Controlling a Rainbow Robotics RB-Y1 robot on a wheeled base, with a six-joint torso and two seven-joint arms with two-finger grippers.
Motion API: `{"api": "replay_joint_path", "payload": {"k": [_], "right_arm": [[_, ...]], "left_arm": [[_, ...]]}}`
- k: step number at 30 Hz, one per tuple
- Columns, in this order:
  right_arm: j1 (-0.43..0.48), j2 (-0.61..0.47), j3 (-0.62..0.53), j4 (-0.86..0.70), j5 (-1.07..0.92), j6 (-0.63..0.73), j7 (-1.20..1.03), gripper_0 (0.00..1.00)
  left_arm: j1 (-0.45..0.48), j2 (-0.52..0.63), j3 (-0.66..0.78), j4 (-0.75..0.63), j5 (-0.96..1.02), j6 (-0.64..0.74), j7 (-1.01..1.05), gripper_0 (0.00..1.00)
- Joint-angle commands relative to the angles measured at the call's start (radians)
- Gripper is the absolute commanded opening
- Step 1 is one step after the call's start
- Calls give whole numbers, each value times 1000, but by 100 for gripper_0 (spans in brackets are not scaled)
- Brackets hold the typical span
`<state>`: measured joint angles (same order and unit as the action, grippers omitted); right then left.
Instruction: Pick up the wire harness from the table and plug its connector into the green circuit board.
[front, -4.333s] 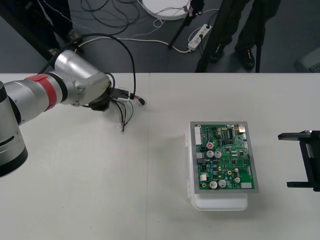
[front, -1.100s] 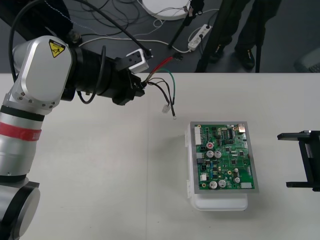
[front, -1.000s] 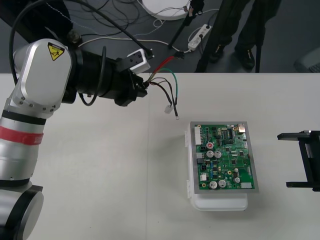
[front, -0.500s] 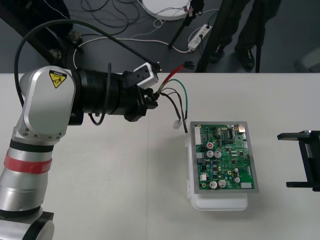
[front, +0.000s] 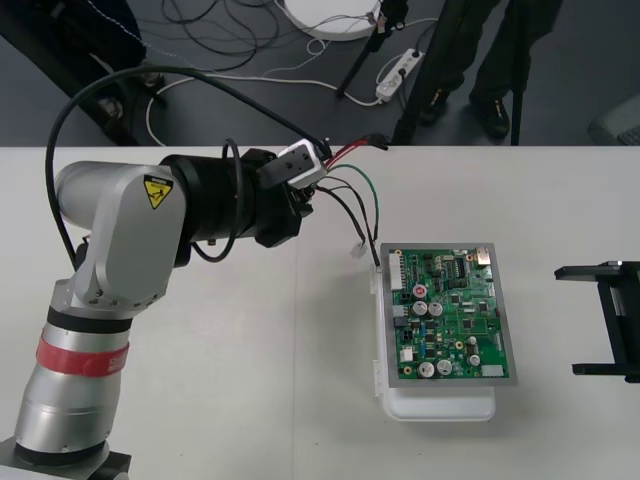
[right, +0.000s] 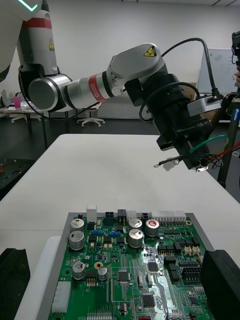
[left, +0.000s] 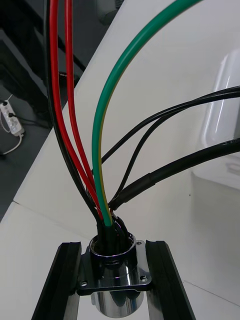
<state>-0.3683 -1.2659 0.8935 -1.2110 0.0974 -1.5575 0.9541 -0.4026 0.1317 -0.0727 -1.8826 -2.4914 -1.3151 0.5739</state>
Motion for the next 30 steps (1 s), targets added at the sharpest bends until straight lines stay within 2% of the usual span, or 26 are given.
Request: {"api": "replay_joint_path", "payload": {"k": [1, 9, 18, 30], "right_arm": [[-23, 2, 10, 5, 4, -13, 26, 100], [-23, 2, 10, 5, 4, -13, 26, 100], [-23, 2, 10, 5, 4, -13, 26, 100], [-23, 2, 10, 5, 4, -13, 26, 100]], "left_arm": [[10, -37, -75, -76, -96, 93, 1, 0], [10, -73, -121, -115, -205, 93, 11, 0], [11, -72, -130, -147, -204, 100, 12, 0], [18, -14, -119, -162, -127, 119, 20, 0]]}}
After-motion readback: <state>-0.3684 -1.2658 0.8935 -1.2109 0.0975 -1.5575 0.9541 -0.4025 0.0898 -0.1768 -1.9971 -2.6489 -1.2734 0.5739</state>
